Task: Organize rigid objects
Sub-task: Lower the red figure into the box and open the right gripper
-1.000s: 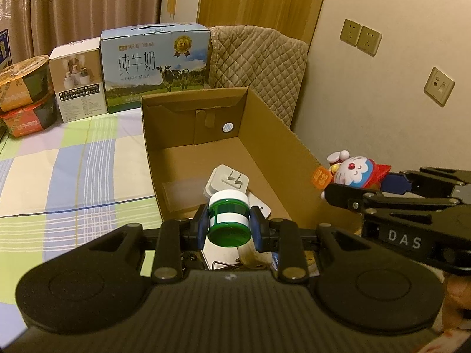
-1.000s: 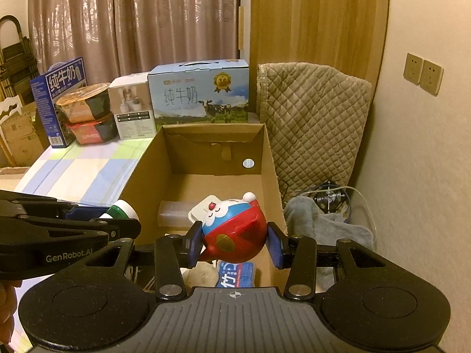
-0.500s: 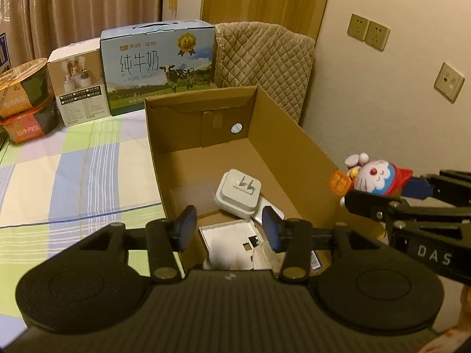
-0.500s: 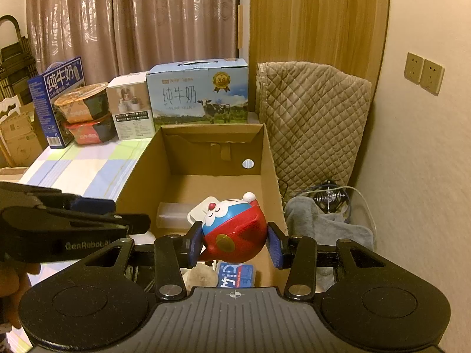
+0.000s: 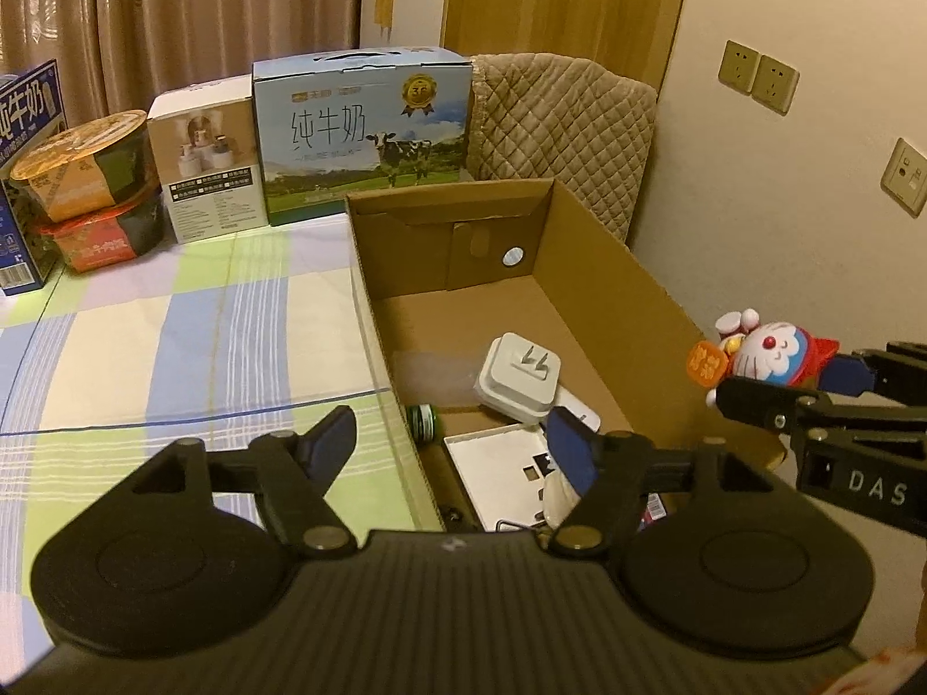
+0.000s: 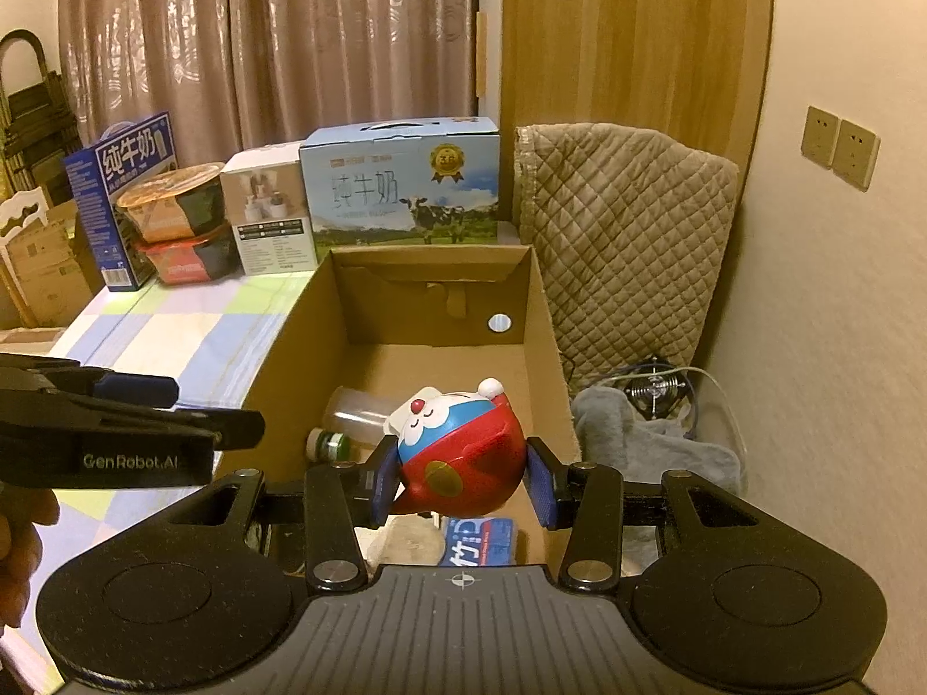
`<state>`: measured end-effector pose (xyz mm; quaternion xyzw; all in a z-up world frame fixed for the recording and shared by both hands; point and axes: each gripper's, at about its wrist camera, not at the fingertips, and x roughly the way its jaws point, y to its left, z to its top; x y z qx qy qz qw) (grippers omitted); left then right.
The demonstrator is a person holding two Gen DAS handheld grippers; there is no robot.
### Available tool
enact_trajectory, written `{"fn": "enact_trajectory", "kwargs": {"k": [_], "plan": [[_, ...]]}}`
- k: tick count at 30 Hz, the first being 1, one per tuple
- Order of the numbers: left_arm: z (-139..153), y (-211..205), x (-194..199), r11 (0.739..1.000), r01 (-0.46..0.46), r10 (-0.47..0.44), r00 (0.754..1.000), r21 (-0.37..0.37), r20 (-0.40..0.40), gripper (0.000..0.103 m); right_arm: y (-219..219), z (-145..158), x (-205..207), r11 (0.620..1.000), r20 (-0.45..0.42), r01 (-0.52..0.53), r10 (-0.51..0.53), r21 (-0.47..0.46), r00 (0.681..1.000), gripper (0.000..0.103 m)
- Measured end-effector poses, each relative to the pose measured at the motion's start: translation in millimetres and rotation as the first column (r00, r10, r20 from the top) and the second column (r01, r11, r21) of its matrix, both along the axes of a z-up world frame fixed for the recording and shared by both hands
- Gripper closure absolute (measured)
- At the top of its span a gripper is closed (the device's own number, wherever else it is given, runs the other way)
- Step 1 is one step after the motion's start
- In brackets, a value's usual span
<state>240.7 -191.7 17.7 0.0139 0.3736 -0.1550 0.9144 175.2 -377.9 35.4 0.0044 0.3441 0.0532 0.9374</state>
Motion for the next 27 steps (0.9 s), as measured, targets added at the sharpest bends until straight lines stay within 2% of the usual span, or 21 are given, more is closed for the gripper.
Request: {"fn": "enact_trajectory", "kwargs": {"k": [1,3,8,15,27], "plan": [[0.2,0.8,-1.1,1.000,-0.002,0.002,1.000,0.001,-0.002,0.033,1.4,0.4,0.0,1.000,0.000,-0.002,0.002,0.000,1.000,0.061],[1.2,2.3,-3.6,1.000,-0.007,0.007,1.000,0.003,0.002,0.024,2.9,1.4,-1.4,1.000,0.002,-0.004,0.004,0.003,1.000,0.061],[3.4,4.8,-6.6,1.000,-0.025,0.025,1.000,0.008,0.013,0.018,5.6,3.7,-1.3,1.000,0.003,-0.011,0.011,0.001,1.000,0.061],[4.6,8.4,-7.7,0.999,-0.046,0.045,0.998,0.015,0.034,0.001,6.8,5.0,-1.7,1.000,0.005,-0.013,0.013,0.001,1.000,0.061],[-1.9,15.5,-4.8,0.998,-0.056,0.055,0.998,0.036,0.031,0.001,11.7,0.4,6.4,1.000,-0.009,-0.021,0.021,0.006,1.000,0.061]]}}
